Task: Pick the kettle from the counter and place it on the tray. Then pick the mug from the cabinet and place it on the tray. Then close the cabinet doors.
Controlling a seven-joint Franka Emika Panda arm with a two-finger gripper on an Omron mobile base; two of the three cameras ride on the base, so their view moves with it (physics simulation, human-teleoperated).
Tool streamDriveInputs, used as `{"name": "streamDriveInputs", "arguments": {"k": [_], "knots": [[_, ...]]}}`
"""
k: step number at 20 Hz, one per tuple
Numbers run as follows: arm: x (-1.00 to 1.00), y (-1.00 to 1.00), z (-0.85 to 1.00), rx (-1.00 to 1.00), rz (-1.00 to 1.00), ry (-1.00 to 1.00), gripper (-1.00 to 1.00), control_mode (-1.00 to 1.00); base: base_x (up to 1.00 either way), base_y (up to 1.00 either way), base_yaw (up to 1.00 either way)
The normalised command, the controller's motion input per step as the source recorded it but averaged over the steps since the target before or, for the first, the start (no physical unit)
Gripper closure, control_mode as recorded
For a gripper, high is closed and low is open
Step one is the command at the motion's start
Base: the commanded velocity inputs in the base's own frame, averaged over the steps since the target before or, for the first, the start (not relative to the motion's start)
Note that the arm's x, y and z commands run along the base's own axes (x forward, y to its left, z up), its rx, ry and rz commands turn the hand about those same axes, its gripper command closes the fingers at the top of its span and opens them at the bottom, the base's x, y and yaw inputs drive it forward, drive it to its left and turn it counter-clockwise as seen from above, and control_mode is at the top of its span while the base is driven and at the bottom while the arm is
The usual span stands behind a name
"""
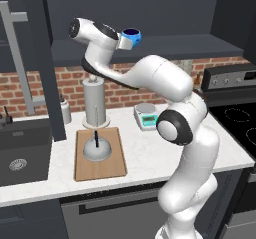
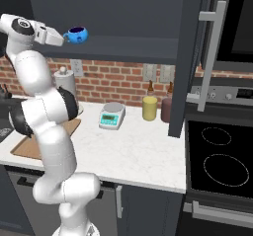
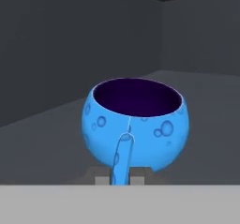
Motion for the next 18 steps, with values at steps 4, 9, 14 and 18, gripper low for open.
{"name": "streamDriveInputs", "arguments": {"k": [4,9,14,18], "knots": [[-0.84,-0.49,0.0,0.05,0.06,-0.02,1.0,-1.0,0.0,0.0,0.0],[-0.96,-0.5,0.0,0.03,0.12,0.0,1.0,-1.0,0.0,0.0,0.0],[-1.0,-0.41,0.0,0.0,0.15,0.0,1.0,-1.0,0.0,0.0,0.0],[-1.0,-0.26,0.0,0.0,0.28,0.0,1.0,-1.0,0.0,0.0,0.0]]}}
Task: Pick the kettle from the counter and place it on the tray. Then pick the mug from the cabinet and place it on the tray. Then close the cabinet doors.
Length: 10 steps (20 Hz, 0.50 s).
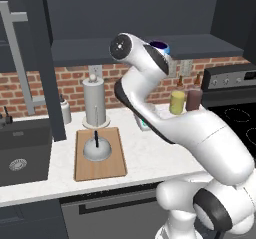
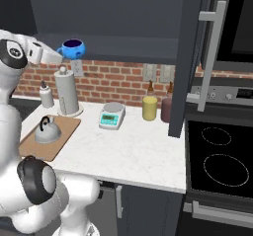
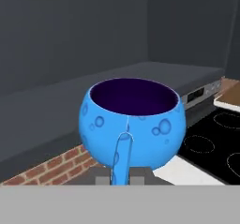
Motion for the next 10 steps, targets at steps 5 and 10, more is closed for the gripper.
{"name": "streamDriveInputs", "arguments": {"k": [5,10], "knots": [[-1.0,-0.13,0.0,0.0,0.48,0.0,1.0,-1.0,0.0,0.0,0.0],[-1.0,0.0,-0.02,0.0,0.68,0.03,1.0,-1.0,0.0,0.0,0.0]]}}
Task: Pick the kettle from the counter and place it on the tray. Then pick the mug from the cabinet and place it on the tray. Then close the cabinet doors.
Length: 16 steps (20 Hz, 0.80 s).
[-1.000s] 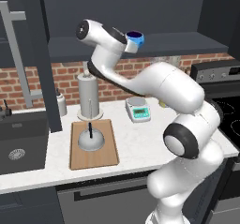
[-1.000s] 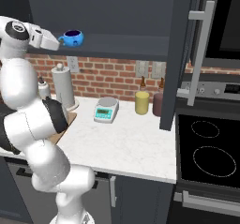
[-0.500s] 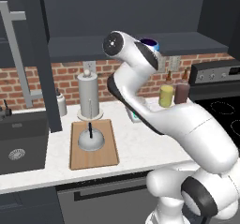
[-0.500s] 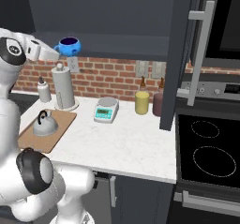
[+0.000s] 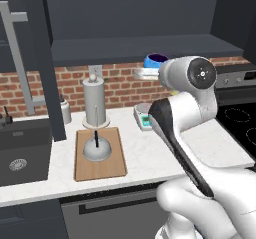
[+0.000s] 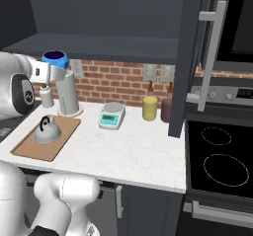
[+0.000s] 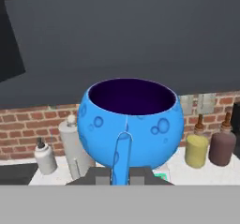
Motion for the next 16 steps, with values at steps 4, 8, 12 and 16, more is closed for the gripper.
{"name": "streamDriveInputs", "arguments": {"k": [4,8,12,16], "knots": [[-0.97,0.0,-0.13,0.0,0.74,0.07,1.0,-1.0,0.0,0.0,0.0],[-0.75,0.0,-0.28,-0.01,0.76,0.13,1.0,-1.0,0.0,0.0,0.0],[-0.39,0.01,-0.41,-0.01,0.7,0.16,1.0,-1.0,0.0,0.0,0.0],[-0.05,0.23,-0.52,-0.02,0.55,0.17,1.0,-1.0,0.0,0.0,0.0]]}}
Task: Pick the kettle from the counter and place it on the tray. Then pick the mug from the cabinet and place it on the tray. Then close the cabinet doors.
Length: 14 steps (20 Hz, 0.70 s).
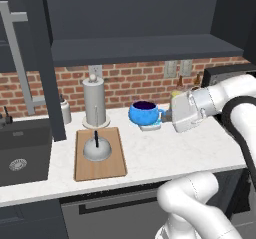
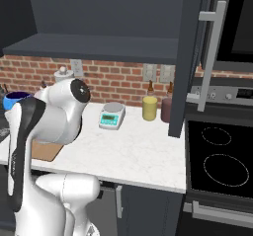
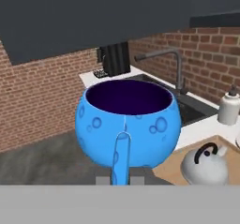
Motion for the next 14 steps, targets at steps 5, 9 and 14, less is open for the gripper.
{"name": "streamDriveInputs", "arguments": {"k": [5,9,14], "knots": [[0.2,0.4,-0.57,-0.04,0.32,0.13,1.0,-1.0,0.0,0.0,0.0],[0.22,0.18,-0.65,-0.05,0.15,0.02,1.0,-1.0,0.0,0.0,0.0],[0.21,0.01,-0.67,-0.07,0.03,-0.02,1.0,-1.0,0.0,0.0,0.0]]}}
